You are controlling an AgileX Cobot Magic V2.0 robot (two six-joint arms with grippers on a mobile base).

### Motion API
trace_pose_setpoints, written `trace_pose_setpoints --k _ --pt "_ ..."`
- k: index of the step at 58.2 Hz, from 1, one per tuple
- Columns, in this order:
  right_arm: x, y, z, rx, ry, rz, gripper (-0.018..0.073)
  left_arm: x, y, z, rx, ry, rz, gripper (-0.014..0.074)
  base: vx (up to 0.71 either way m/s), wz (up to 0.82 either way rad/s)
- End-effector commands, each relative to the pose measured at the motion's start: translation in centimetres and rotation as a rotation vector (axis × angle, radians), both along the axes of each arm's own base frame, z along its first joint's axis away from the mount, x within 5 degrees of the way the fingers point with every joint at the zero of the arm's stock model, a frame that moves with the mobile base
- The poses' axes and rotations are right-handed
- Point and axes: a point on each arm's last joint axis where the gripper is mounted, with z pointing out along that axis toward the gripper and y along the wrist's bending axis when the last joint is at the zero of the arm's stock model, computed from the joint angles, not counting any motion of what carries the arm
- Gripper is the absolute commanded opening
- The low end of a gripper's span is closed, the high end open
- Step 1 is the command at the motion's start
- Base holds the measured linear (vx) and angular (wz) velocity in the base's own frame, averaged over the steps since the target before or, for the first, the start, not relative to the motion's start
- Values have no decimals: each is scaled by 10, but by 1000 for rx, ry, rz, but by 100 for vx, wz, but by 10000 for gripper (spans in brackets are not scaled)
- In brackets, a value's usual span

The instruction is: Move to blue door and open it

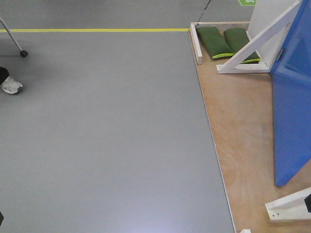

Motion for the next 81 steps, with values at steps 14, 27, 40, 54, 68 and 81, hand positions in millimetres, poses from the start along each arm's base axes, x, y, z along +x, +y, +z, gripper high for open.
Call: trace_pose_setpoints --k 14,27,40,54,68,81 --pt "0 1 8 -14 -97 10 11 -1 -1 17 -10 -123 -4 73 40 -5" --pt "0 1 8 -14 -97 10 11 -1 -1 17 -10 -123 -4 73 37 -5" --pt "0 1 8 -14 -98 10 11 -1 0 17 -10 -123 -2 73 34 -2" --pt "0 1 8 -14 -98 19 11 -1 1 17 -8 -123 33 73 27 0" --pt "0 3 8 -12 -98 46 11 -1 2 17 -8 -123 34 73 18 0" --pt "0 3 8 -12 -97 46 11 -1 2 17 -8 -123 34 73 11 0"
